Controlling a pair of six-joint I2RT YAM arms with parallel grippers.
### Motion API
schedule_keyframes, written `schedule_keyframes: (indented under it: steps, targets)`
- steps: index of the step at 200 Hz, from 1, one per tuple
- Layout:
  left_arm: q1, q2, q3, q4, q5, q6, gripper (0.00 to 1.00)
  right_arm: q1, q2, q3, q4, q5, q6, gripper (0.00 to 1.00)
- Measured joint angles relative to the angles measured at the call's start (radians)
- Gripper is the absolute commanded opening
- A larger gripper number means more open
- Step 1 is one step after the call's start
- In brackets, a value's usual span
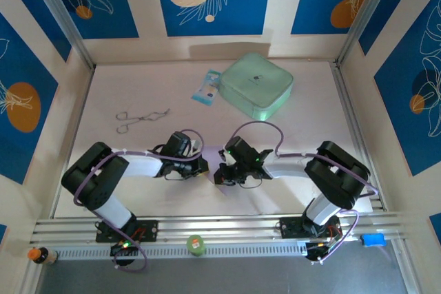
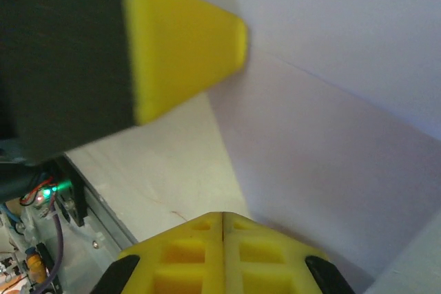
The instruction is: Fold a paper plane with a square sheet of paper (pick it up from the middle)
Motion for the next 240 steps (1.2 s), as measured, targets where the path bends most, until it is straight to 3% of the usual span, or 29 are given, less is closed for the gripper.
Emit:
schedule_keyframes:
  steps: [58,161,213,240]
  targets:
    - [0.0,0.0,0.003,-0.005,0.0,0.001,0.0,0.001,0.038,-0.042,0.038,-0.029,-0.013,0.04]
    - [0.0,0.002,0.006,-0.008,0.0,0.001,0.0,0.013,-0.122,-0.244,0.135,-0.038,0.003,0.04]
    - [0.0,0.001,0.002,0.001,0.0,-0.011,0.0,0.0,-0.255,-0.269,0.024,-0.003,0.023,0.06]
    - [0.0,-0.009,-0.006,0.007,-0.009,-0.031,0.0,-0.033,-0.291,-0.233,-0.019,0.033,0.042,0.12]
